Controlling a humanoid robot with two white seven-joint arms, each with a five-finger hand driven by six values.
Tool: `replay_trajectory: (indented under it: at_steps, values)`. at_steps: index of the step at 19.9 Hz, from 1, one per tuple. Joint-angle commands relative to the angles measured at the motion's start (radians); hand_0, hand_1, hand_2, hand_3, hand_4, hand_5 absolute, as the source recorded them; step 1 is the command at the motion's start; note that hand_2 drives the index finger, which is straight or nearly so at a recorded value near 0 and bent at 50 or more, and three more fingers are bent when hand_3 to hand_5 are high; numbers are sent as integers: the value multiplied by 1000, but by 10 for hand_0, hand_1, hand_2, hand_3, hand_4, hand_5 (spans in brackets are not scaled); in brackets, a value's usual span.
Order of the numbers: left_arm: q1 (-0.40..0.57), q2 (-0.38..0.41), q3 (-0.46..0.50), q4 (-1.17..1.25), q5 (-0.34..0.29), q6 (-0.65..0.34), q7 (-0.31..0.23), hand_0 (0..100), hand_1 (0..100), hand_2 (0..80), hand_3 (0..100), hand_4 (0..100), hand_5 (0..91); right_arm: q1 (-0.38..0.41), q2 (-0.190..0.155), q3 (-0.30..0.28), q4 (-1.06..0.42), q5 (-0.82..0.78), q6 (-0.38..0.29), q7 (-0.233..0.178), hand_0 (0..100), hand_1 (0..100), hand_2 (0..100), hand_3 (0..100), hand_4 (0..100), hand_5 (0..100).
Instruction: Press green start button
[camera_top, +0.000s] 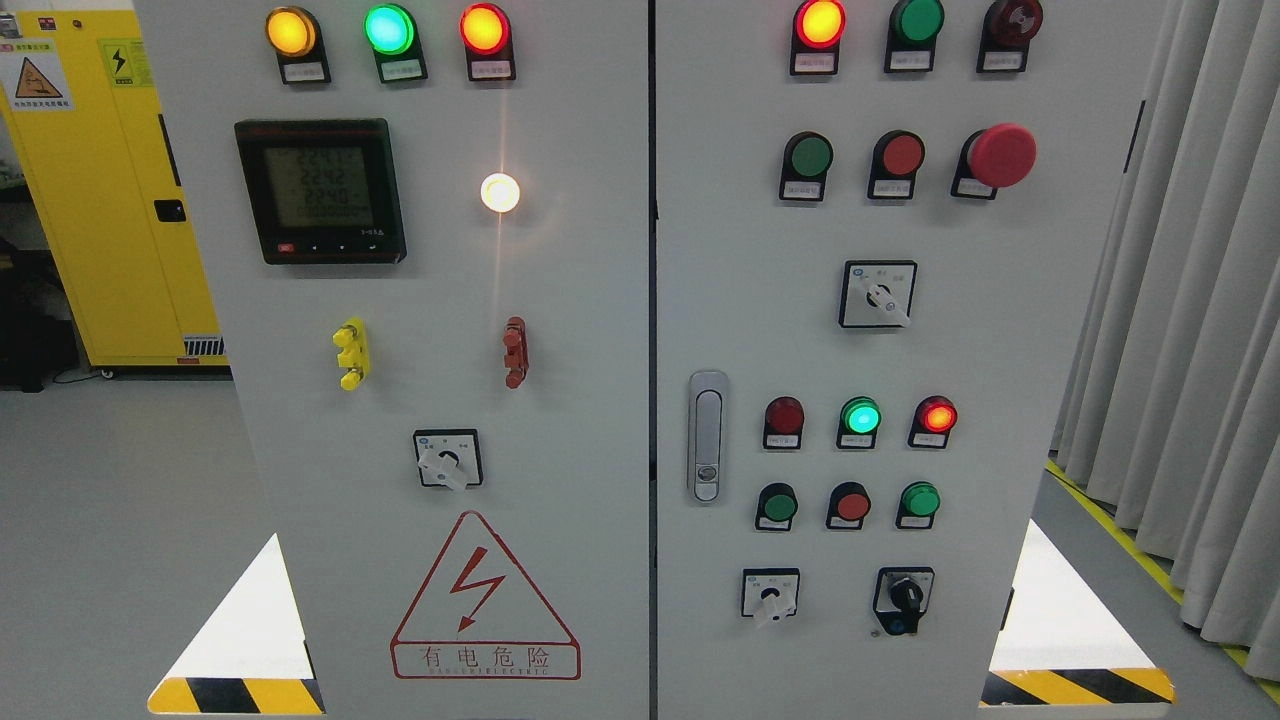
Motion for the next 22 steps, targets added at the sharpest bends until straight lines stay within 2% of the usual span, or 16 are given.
replay_trajectory:
  at_steps: [1, 2, 3, 5, 9, 12, 14, 15, 17, 18, 19, 22]
  values:
    - [-28, -8, -1, -25, 0, 0, 0, 120, 556, 0, 0, 0, 0, -112, -31, 1, -108, 80, -16, 16, 206, 524, 0, 389, 424, 322]
    - [-28, -8, -1, -25, 0, 0, 0, 120, 556, 0, 0, 0, 0, -113, -31, 0, -108, 84, -19, 41, 209, 534, 0, 419, 462, 341]
    - [-28, -8, -1, -25, 0, 0, 0, 120, 556, 0, 0, 0, 0, -113, -31, 0, -108, 85, -33, 62, 212, 539, 0, 477, 534, 415]
    - [-28, -8, -1, -25, 0, 0, 0, 120, 556, 0, 0, 0, 0, -115, -29, 0, -101, 87, -77, 82, 230, 545, 0, 518, 588, 478]
    - [-28, -8, -1, -26, 0, 0, 0, 120, 556, 0, 0, 0, 0, -161, -19, -8, -67, 120, -129, 81, 247, 548, 0, 554, 624, 517]
    - [-28, -8, -1, -26, 0, 0, 0, 120, 556, 0, 0, 0, 0, -191, -31, -34, -62, 151, -153, 84, 250, 549, 0, 605, 678, 557]
    - [-28, -8, -1, -26, 0, 0, 0, 120, 556, 0, 0, 0, 0, -191, -29, -45, -68, 171, -160, 84, 249, 558, 0, 662, 721, 604]
    - [-28, -8, -1, -26, 0, 0, 0, 120, 556, 0, 0, 0, 0, -193, -31, -45, -76, 185, -177, 84, 248, 570, 0, 735, 775, 661]
    - [-28, -8, -1, -26, 0, 0, 0, 120, 556, 0, 0, 0, 0, -199, -34, -59, -84, 247, -199, 82, 258, 577, 0, 746, 785, 679]
    - [-28, -8, -1, -26, 0, 0, 0, 120, 556, 0, 0, 0, 0, -208, -42, -68, -97, 286, -211, 81, 251, 587, 0, 752, 788, 734]
    - [-28, -8, -1, -26, 0, 0, 0, 120, 556, 0, 0, 0, 0, -216, -51, -75, -105, 326, -219, 76, 252, 596, 0, 764, 803, 744]
    - [-28, -8, -1, -26, 0, 0, 0, 120, 556, 0, 0, 0, 0, -227, -55, -88, -122, 401, -220, 73, 250, 608, 0, 786, 807, 781]
